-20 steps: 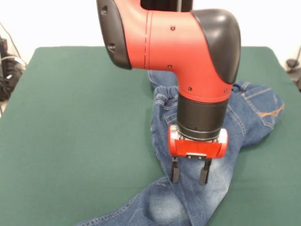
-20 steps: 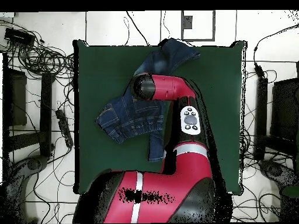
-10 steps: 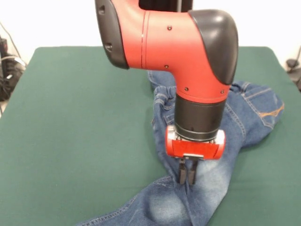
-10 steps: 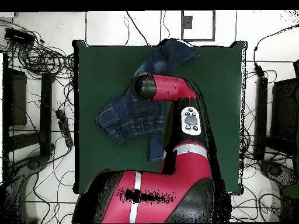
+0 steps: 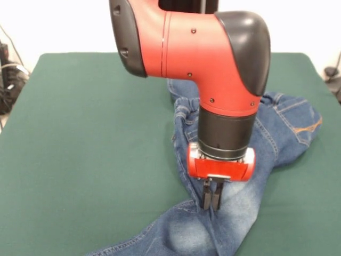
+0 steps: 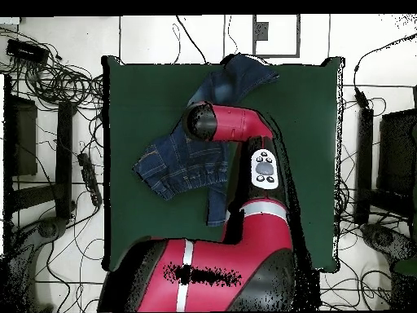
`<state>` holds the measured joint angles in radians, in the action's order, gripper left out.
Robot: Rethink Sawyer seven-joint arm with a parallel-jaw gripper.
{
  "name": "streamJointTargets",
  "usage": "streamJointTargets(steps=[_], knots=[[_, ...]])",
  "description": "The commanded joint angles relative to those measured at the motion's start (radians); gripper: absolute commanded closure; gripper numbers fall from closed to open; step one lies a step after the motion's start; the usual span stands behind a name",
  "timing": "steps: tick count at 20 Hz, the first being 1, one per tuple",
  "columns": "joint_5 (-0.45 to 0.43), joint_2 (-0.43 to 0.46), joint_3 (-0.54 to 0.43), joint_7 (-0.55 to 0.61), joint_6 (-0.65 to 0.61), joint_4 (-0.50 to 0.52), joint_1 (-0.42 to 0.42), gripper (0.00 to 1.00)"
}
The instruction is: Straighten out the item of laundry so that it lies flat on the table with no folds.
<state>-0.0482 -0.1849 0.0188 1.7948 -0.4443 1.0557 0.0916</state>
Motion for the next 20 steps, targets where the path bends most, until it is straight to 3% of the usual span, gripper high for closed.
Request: streamJointTargets(steps=[1, 5, 9, 14, 20], knots=[[0.060, -0.029, 0.008, 0.324, 0.078, 0.177, -0.078, 1.00], [0.133, -0.178, 0.023, 0.392, -0.019, 0.331, -0.146, 1.00], [0.235, -0.265, 0.085, 0.525, -0.126, 0.393, -0.264, 1.00], [0.352, -0.264, 0.107, 0.639, -0.149, 0.386, -0.343, 1.00], [0.413, -0.203, 0.136, 0.717, -0.105, 0.333, -0.401, 1.00]])
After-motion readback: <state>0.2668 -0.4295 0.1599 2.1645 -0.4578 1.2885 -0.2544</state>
